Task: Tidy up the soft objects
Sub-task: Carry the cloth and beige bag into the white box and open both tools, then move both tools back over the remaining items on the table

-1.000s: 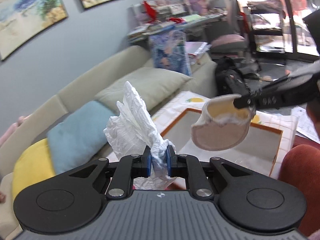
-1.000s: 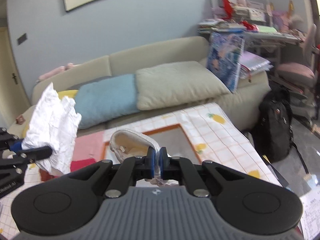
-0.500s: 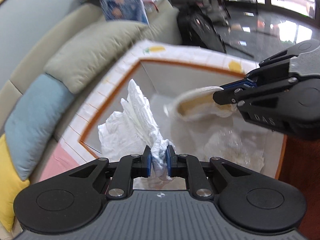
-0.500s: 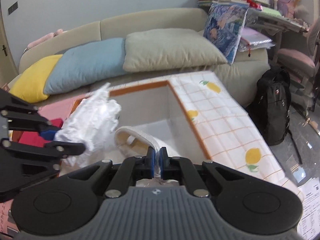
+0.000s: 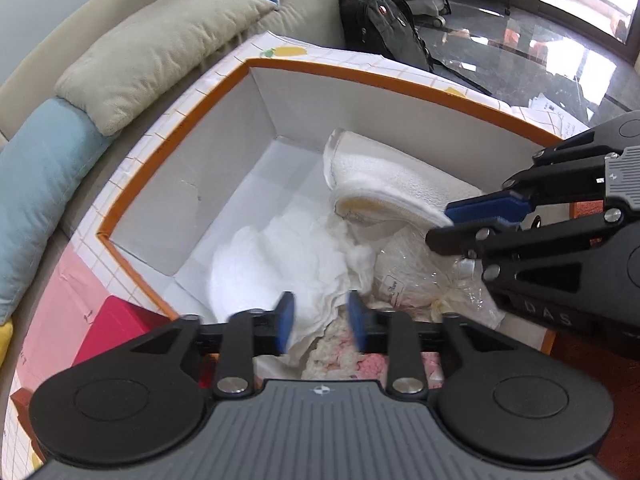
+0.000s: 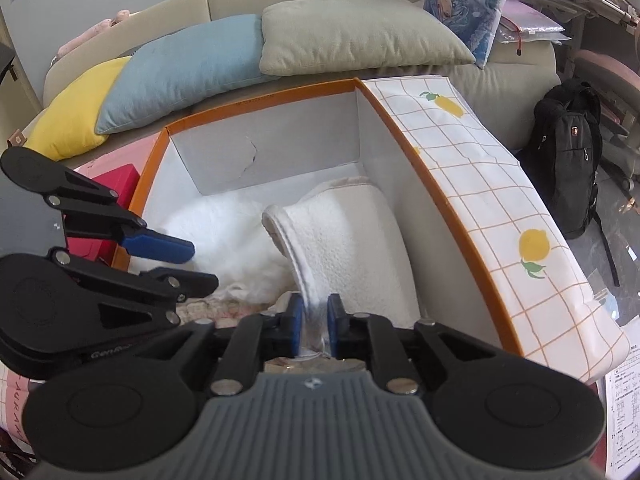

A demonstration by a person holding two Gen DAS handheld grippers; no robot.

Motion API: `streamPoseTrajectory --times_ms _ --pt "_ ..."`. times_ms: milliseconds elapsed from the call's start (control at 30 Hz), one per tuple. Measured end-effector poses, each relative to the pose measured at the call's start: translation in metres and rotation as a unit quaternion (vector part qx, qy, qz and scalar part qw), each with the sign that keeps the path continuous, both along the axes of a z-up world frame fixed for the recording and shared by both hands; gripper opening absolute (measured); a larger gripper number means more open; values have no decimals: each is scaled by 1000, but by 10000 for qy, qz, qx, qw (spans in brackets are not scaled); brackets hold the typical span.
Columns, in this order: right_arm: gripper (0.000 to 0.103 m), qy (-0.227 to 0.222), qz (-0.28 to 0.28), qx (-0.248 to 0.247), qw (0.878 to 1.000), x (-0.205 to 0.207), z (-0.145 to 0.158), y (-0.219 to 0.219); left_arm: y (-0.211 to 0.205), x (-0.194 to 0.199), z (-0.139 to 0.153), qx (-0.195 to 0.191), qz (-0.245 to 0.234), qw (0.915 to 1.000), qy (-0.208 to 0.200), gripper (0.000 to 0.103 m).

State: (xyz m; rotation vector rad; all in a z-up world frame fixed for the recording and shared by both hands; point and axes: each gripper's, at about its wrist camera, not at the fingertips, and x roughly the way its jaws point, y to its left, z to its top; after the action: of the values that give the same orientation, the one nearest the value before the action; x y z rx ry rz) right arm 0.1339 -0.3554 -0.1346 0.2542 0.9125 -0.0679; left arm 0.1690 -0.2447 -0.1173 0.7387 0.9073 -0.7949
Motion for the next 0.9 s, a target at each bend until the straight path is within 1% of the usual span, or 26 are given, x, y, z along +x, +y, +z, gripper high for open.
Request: streamPoseTrajectory --times_ms 33,67,133,200,267,367,433,467,567,600,767,900 --pt "27 -12 -4 -2 10000 -1 2 0 1 -1 3 -40 -19 10000 -58 60" --pt "32 -27 -11 -22 10000 -2 4 1 4 -3 6 -83 -50 9999 -127 63" --pt "34 -62 -30 -90 9999 -3 10 2 8 -6 14 -152 -117 9995 -243 67" --pt "38 -117 -39 -114 9999 -5 16 2 12 -9 24 -239 -143 9991 -333 71" --pt "42 -198 -58 -88 9997 -7 23 2 19 -15 35 -323 -141 9982 -475 78" --pt "55 -338 -142 -58 9993 -13 37 2 31 -22 49 -404 -48 9969 -675 79" --pt "59 -438 -190 -92 9988 -17 45 4 42 -29 58 -537 82 9956 -766 79" --pt "63 -476 -217 -100 9986 -19 49 5 48 -31 62 -612 163 9949 -786 79" --pt "67 -626 -316 -59 9975 -27 60 8 67 -40 74 -897 452 9913 -849 79" --pt "71 -644 -351 -43 9973 -29 63 10 74 -43 77 -989 557 9898 -864 79" --pt "72 -730 -479 75 9962 -40 72 26 106 -57 87 -1340 1144 9797 -954 79" --pt "74 -802 -435 189 9956 -48 74 47 139 -67 91 -1644 1712 9665 -977 79"
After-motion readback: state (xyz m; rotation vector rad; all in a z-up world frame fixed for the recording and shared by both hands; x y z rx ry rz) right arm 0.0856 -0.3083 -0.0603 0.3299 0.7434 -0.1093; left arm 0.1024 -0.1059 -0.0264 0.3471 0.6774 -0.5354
